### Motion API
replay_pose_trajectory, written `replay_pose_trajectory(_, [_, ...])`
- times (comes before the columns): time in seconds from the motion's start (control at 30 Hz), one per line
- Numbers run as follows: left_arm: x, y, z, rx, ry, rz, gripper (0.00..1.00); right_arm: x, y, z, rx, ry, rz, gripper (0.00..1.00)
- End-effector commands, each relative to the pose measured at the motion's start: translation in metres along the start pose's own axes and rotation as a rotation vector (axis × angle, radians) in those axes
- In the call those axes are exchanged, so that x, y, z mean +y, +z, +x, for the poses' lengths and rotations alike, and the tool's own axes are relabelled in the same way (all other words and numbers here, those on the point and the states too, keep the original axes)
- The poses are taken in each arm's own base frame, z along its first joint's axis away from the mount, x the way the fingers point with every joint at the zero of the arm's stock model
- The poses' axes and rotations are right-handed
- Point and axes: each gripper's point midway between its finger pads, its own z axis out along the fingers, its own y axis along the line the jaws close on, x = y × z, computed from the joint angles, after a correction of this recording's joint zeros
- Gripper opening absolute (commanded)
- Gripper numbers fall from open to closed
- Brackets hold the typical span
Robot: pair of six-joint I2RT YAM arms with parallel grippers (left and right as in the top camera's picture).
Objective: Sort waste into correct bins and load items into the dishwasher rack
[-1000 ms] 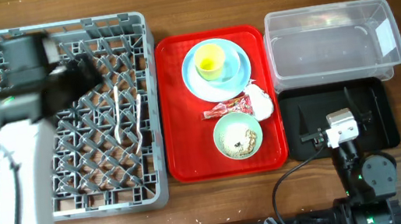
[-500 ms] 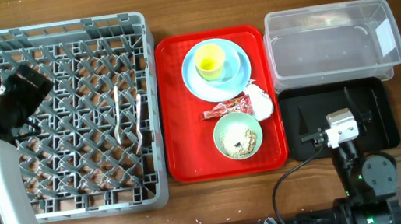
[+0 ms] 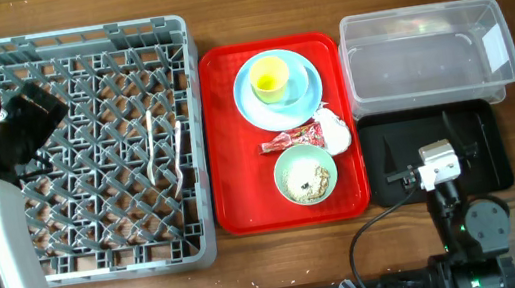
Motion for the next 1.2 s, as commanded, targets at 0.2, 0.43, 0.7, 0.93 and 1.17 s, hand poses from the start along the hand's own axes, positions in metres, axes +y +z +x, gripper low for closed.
replay_pose_trajectory(0.2, [-0.003, -0.001, -0.002, 0.001, -0.01, 0.017, 1.0, 0.045, -0.012, -0.042, -0.173, 0.165, -0.304, 1.0])
replay_pose_trajectory(0.43, [-0.003, -0.001, -0.002, 0.001, -0.01, 0.017, 1.0, 0.012, -0.032, -0.124, -0.194, 0.379, -0.277, 1.0])
replay_pose_trajectory(0.7, [-0.003, -0.001, -0.002, 0.001, -0.01, 0.017, 1.0, -0.012, -0.024, -0.142, 0.373, 0.395, -0.281, 1.0])
replay_pose_trajectory(0.93, [-0.003, -0.001, -0.002, 0.001, -0.01, 0.017, 1.0, 0.015, 0.006, -0.119, 0.889, 0.716, -0.411, 1.0])
replay_pose_trajectory(1.17, [-0.003, -0.001, -0.002, 0.001, -0.01, 0.017, 1.0, 0.078, 0.012, -0.061, 1.257, 0.845, -0.45, 0.63])
